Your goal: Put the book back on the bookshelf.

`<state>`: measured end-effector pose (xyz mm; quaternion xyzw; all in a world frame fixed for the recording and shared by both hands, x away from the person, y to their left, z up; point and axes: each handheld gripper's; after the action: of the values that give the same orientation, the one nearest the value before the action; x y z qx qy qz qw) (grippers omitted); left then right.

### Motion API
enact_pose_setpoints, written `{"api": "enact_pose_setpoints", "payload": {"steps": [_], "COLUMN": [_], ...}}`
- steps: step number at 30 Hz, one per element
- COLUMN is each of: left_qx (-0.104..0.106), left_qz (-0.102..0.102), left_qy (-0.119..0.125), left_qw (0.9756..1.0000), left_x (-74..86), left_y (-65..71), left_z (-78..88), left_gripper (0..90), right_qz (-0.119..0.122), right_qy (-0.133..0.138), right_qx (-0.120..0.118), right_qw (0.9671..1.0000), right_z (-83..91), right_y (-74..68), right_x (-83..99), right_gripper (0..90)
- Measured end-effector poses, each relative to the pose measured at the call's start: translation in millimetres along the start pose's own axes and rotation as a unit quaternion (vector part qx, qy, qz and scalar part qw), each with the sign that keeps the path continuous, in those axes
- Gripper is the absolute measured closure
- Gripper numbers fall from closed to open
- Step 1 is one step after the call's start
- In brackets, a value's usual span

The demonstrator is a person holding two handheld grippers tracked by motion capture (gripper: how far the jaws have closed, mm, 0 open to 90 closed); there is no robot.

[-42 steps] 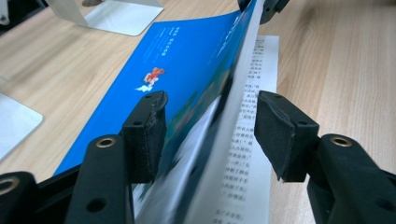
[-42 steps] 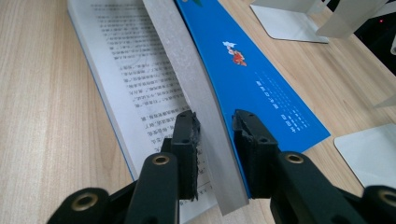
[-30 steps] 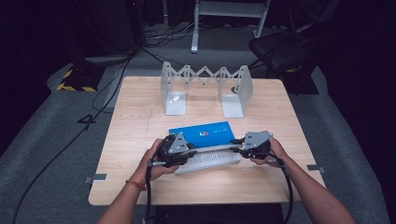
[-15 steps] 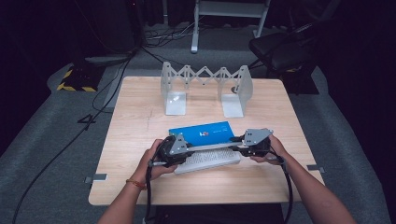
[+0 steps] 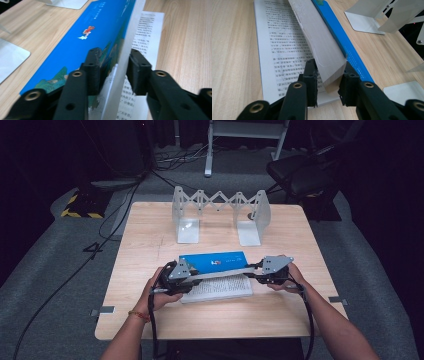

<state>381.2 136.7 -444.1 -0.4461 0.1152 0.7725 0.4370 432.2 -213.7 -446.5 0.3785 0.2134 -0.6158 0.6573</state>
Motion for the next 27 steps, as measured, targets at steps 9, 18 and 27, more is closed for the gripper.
{"api": "enact_pose_setpoints", "payload": {"steps": [9, 18, 27], "left_qx": [-0.033, -0.046, -0.029], "left_qz": [-0.012, -0.032, -0.028], "left_qy": [-0.018, -0.059, -0.033], "left_qw": [0.9992, 0.9967, 0.9986], "left_x": [-26.2, -27.2, -12.5], "left_y": [16.5, 30.2, 18.5], "left_z": [5.3, -16.3, -14.6], "left_gripper": [38.2, 46.8, 68.2], "right_qz": [0.001, 0.001, -0.031], "right_qy": [-0.01, -0.023, 0.013], "right_qx": [0.005, 0.001, -0.017], "right_qw": [0.9999, 0.9997, 0.9993], "right_z": [5.4, 5.8, 3.7], "right_y": [-10.1, -12.6, -6.7], "right_x": [-10.4, -21.2, -19.8], "right_gripper": [73.7, 74.0, 69.2]}}
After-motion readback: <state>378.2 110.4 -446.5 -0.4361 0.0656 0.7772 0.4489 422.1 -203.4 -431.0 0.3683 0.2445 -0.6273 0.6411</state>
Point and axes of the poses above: each handheld gripper's, and its own axes: z roughly backward along the jaws, x roughly out of its underside, y roughly to its right, and after that the axes turned 10 degrees about -x, right-handed
